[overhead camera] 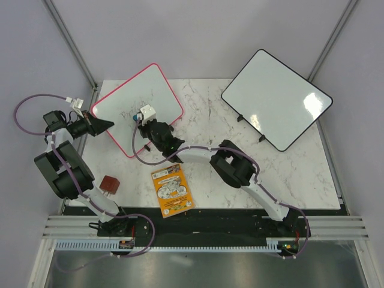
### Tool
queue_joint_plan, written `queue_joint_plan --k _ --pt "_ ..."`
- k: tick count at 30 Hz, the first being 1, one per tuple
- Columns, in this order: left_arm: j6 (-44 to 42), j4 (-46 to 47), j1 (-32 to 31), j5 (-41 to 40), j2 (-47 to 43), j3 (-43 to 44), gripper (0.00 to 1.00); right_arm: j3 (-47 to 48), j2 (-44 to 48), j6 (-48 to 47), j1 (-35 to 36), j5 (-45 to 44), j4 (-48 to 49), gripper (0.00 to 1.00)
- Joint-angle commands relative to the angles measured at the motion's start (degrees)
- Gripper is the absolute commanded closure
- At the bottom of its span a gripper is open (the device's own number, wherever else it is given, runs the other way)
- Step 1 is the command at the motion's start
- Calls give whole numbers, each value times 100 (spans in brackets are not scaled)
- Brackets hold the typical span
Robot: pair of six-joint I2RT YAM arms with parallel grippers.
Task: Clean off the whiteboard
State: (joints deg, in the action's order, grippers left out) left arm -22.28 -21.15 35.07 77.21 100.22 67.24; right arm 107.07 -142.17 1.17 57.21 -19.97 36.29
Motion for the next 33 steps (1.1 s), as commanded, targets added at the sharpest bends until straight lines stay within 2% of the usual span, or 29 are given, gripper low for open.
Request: queue_joint_plan --k 1,8,14,15,20,26,33 --pt "-1173 -399 -316 -857 -38 -220 98 534 -355 -161 369 546 2 100" --pt "-822 -425 -334 -787 -161 -124 98 667 -531 -161 598 538 -176 100" --pt "-725 -417 -317 -795 -205 -106 98 351 -426 -118 449 -937 26 100" --pt "-716 -434 -325 -786 -214 -115 98 315 -382 -117 362 -1504 1 100" --pt "-725 -531 -325 -734 -249 -89 98 -62 -171 269 -16 -2011 237 100" --pt "-874 -671 -325 -760 -275 -80 98 -125 -100 551 -403 -1880 562 100" --pt "-1146 -952 -325 -795 -310 -62 98 297 -390 595 -518 -589 712 100"
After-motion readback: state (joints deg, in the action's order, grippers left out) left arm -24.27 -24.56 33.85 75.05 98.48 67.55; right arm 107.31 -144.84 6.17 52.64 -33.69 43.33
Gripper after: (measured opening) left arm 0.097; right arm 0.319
